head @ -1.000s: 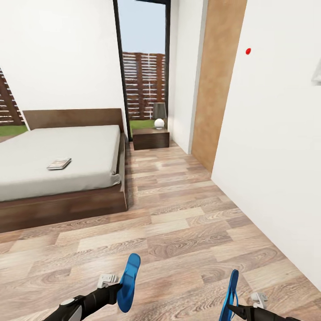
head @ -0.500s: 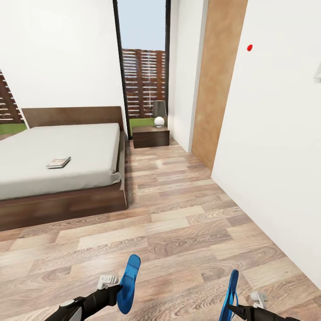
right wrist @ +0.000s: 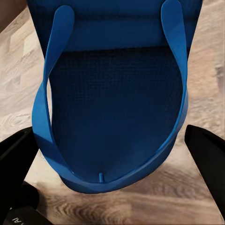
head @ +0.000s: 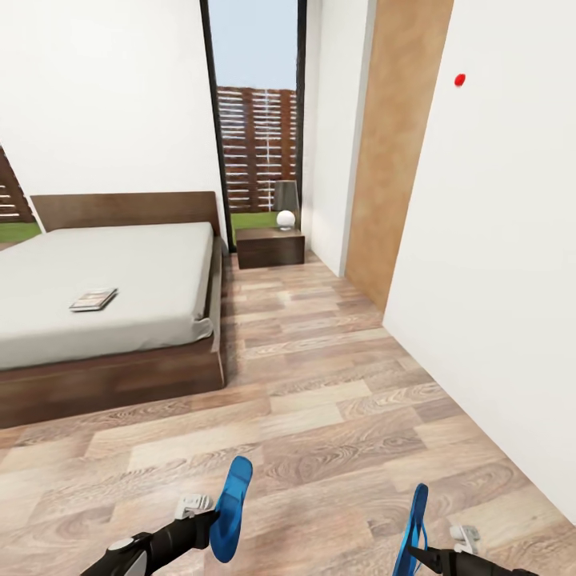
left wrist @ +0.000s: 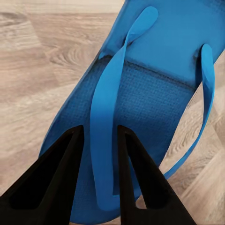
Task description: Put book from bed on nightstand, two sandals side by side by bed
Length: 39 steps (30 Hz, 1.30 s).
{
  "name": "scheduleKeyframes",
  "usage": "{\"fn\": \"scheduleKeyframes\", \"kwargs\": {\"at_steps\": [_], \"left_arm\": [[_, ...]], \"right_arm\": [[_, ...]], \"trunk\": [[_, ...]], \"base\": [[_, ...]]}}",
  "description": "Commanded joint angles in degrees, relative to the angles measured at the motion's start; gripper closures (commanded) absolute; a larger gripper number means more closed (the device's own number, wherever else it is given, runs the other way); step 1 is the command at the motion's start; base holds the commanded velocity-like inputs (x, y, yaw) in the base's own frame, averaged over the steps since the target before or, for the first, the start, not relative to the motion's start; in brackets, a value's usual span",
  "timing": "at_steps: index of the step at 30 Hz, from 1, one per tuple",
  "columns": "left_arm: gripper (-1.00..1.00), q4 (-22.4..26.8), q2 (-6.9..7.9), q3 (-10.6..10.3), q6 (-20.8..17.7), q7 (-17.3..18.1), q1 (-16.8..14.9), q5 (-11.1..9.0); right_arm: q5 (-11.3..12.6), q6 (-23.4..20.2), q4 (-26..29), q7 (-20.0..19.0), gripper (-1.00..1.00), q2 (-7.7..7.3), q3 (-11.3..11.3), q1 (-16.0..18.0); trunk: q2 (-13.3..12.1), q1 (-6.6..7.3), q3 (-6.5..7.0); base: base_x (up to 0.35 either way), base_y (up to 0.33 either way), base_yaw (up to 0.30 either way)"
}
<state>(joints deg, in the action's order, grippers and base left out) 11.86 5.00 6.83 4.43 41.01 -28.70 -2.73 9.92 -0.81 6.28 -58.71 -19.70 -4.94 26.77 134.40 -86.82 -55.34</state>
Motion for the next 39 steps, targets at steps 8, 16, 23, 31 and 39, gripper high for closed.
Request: {"fn": "scheduleKeyframes", "kwargs": {"at_steps": [8, 16, 23, 31, 39], "left_arm": [[1.0, -0.1, 0.01, 0.1, 0.1, 0.1, 0.0, -0.3], [1.0, -0.1, 0.01, 0.1, 0.1, 0.1, 0.0, -0.4], [1.0, -0.1, 0.01, 0.1, 0.1, 0.1, 0.0, -0.4], [1.0, -0.1, 0.01, 0.1, 0.1, 0.1, 0.0, -0.4], [1.0, -0.1, 0.01, 0.1, 0.1, 0.1, 0.0, -0.4]], "right_arm": [[-0.2, -0.1, 0.0, -0.2, 1.0, 0.01, -0.5, 0.0], [-0.2, -0.1, 0.0, -0.2, 1.0, 0.0, -0.5, 0.0], [-0.2, -0.1, 0.0, -0.2, 1.0, 0.01, -0.5, 0.0], [-0.2, -0.1, 0.0, -0.2, 1.0, 0.01, -0.5, 0.0], [-0.2, -0.1, 0.0, -0.2, 1.0, 0.01, -0.5, 0.0]], "trunk": [[0.0, -0.02, -0.05], [0.0, -0.02, -0.05], [0.0, -0.02, -0.05], [0.0, -0.02, -0.05], [0.0, -0.02, -0.05]], "base": [[0.262, 0.0, -0.056], [0.027, 0.0, -0.144], [0.186, -0.049, -0.008], [0.302, -0.079, 0.0], [0.307, -0.081, 0.0]]}}
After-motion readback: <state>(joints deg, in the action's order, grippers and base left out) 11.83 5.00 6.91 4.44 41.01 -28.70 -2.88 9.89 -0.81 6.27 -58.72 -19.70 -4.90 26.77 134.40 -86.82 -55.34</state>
